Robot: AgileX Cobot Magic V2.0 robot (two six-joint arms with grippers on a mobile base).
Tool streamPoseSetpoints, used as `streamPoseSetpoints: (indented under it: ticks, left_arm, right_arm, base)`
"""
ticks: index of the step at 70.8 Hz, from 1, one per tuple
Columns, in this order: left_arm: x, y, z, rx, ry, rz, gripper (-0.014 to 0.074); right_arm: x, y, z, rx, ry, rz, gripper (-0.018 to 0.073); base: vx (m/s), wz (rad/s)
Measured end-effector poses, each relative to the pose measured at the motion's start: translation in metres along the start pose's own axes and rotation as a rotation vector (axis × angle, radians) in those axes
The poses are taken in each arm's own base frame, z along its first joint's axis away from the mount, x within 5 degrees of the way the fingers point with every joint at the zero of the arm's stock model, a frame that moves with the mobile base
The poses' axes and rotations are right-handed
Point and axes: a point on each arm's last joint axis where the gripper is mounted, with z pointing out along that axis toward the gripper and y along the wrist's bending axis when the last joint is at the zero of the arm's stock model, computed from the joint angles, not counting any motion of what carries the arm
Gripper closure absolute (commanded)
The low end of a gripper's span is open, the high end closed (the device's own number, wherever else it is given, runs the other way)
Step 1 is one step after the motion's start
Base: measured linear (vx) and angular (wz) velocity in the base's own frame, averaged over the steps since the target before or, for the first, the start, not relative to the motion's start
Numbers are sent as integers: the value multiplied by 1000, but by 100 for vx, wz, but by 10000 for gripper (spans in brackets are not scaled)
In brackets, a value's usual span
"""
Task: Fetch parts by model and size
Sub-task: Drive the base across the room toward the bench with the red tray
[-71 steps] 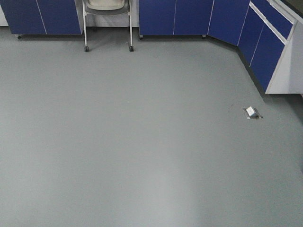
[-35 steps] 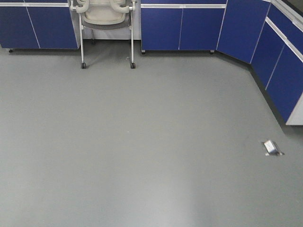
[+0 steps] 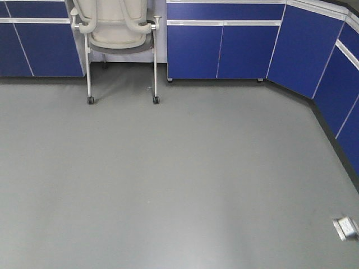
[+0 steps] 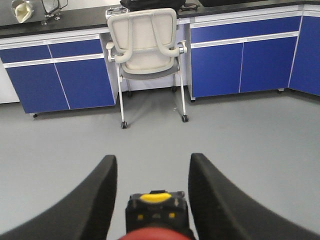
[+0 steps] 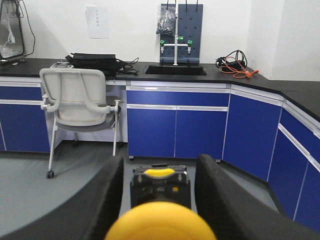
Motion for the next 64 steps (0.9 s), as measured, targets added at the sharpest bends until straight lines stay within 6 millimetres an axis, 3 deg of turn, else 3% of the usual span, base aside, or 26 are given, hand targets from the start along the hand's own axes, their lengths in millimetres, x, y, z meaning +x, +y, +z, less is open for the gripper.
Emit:
streamPoseSetpoints:
  ticks: [64]
  left_arm:
    - [0, 0, 0, 0, -1, 0, 601]
  right_arm:
    - [0, 0, 0, 0, 0, 0, 565]
  base:
    - [54, 0]
